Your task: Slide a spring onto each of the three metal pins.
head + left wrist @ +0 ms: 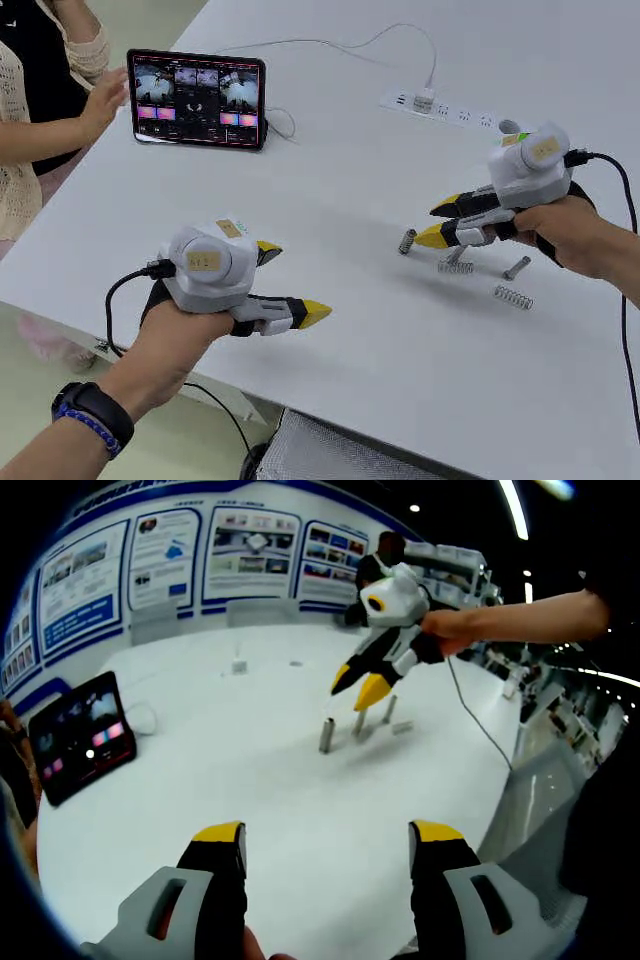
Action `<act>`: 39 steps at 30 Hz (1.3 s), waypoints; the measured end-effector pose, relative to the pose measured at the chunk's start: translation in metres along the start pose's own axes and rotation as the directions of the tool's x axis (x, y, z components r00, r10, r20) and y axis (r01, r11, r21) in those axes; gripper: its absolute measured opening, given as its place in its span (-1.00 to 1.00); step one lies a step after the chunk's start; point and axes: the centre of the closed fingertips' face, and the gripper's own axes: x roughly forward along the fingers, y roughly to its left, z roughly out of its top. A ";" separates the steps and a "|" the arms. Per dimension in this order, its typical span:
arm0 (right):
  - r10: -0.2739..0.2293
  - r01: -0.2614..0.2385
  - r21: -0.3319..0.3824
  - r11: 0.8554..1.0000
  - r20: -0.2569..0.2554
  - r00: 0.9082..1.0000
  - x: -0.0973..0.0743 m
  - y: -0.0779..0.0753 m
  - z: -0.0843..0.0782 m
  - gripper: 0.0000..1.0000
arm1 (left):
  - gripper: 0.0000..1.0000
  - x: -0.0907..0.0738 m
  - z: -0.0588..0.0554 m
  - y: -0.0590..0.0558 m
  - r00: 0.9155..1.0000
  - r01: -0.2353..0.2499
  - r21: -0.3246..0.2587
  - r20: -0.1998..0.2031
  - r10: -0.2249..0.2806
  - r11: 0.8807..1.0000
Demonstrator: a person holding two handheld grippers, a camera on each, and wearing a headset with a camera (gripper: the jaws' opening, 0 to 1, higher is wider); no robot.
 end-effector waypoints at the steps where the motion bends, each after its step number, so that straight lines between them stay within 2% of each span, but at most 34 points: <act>1: 0.000 0.000 0.005 1.000 0.007 1.000 -0.001 0.001 0.000 -0.16 | 0.35 0.000 0.000 0.000 1.000 0.000 0.001 0.000 0.000 1.000; 10: -0.033 0.026 0.081 0.996 0.086 0.996 -0.017 0.002 -0.004 0.08 | 0.35 0.002 0.004 -0.002 1.000 0.002 0.003 0.006 -0.002 1.000; 19: -0.077 0.066 0.103 0.993 0.109 0.991 -0.034 0.006 -0.014 0.19 | 0.38 0.003 0.006 -0.004 1.000 0.005 -0.002 0.010 -0.005 1.000; 32: -0.128 0.105 0.168 0.980 0.137 0.982 -0.057 0.018 -0.041 0.33 | 0.48 0.006 0.007 0.001 1.000 0.002 -0.031 0.011 -0.002 1.000; 39: -0.151 0.120 0.202 0.972 0.150 0.977 -0.065 0.026 -0.055 0.45 | 0.53 0.010 0.011 -0.001 1.000 0.004 -0.032 0.010 -0.004 0.999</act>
